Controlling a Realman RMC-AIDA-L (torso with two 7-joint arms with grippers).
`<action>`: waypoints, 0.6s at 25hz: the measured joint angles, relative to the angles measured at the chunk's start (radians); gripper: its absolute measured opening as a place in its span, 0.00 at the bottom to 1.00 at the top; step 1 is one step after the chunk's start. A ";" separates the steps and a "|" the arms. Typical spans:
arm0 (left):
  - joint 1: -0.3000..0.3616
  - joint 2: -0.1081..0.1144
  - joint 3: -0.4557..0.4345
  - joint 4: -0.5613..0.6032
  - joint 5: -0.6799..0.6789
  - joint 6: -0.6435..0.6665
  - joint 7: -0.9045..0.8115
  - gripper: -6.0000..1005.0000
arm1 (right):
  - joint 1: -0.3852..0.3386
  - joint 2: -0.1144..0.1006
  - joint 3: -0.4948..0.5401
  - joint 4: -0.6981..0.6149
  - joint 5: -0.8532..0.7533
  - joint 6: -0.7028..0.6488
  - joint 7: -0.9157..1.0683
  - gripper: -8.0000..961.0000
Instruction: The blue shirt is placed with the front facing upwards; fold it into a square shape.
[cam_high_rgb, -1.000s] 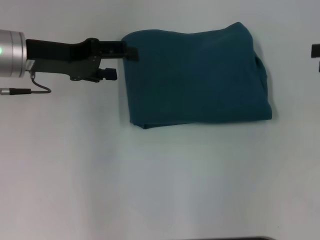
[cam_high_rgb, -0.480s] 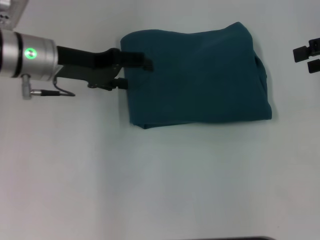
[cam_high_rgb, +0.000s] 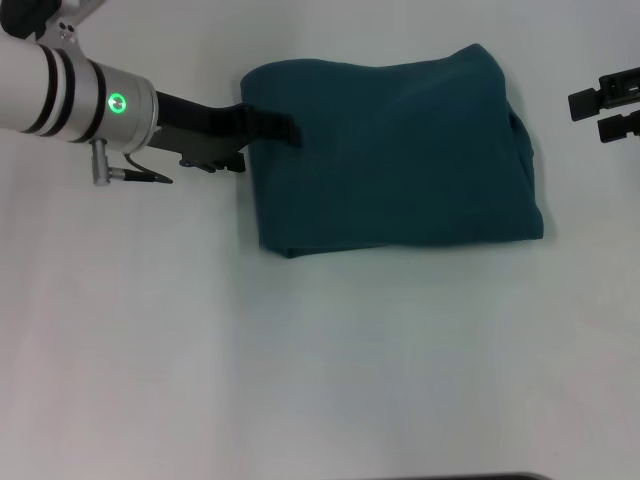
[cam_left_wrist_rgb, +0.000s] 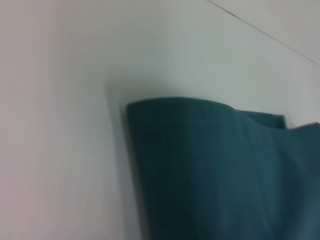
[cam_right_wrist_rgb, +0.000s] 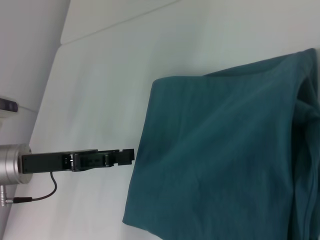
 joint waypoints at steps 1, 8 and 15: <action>-0.001 0.000 0.000 0.000 0.005 -0.005 -0.003 0.95 | 0.000 0.000 0.001 0.000 0.000 0.000 0.000 0.98; -0.028 -0.005 0.013 0.032 0.033 -0.020 -0.014 0.94 | 0.003 0.000 0.006 0.000 0.000 0.001 0.001 0.98; -0.057 -0.011 0.017 0.065 0.039 -0.033 -0.015 0.93 | 0.002 0.000 0.007 0.000 0.000 -0.002 0.001 0.98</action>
